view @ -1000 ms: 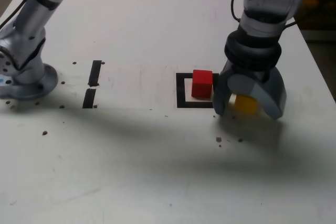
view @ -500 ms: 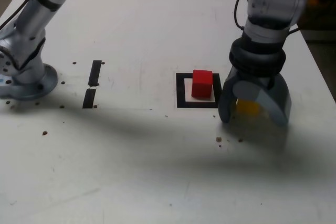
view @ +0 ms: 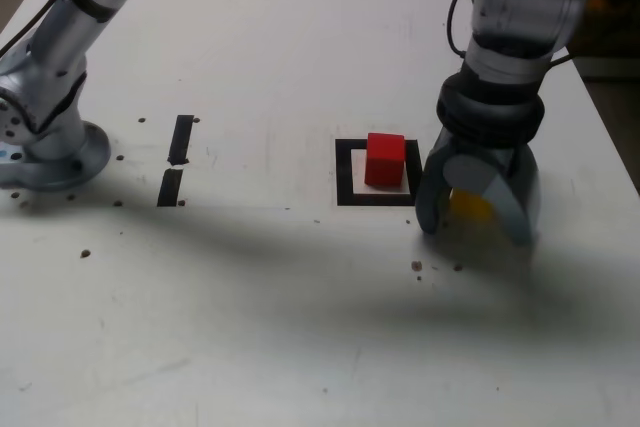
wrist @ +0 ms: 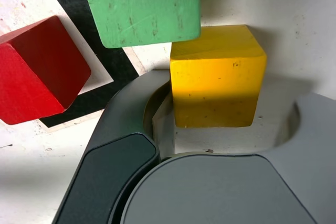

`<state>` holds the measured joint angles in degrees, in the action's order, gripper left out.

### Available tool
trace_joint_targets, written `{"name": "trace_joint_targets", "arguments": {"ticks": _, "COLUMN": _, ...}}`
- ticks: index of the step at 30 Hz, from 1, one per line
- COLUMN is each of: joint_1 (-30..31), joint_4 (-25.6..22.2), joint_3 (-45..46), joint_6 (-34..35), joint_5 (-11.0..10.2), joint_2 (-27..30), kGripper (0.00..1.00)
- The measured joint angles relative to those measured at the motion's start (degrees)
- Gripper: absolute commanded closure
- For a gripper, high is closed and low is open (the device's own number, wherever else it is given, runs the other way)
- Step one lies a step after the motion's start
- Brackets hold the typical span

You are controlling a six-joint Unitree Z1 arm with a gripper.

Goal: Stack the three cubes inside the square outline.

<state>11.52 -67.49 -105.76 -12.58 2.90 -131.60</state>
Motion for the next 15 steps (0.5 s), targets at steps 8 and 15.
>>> {"name": "trace_joint_targets", "arguments": {"ticks": 8, "joint_1": 0.0, "joint_4": 1.9, "joint_3": 0.1, "joint_6": -1.1, "joint_5": -0.1, "joint_2": 0.0, "kGripper": 0.89}}
{"name": "trace_joint_targets", "arguments": {"ticks": 15, "joint_1": 0.0, "joint_4": 3.7, "joint_3": 0.1, "joint_6": -1.1, "joint_5": -0.1, "joint_2": 0.1, "kGripper": 0.90}}
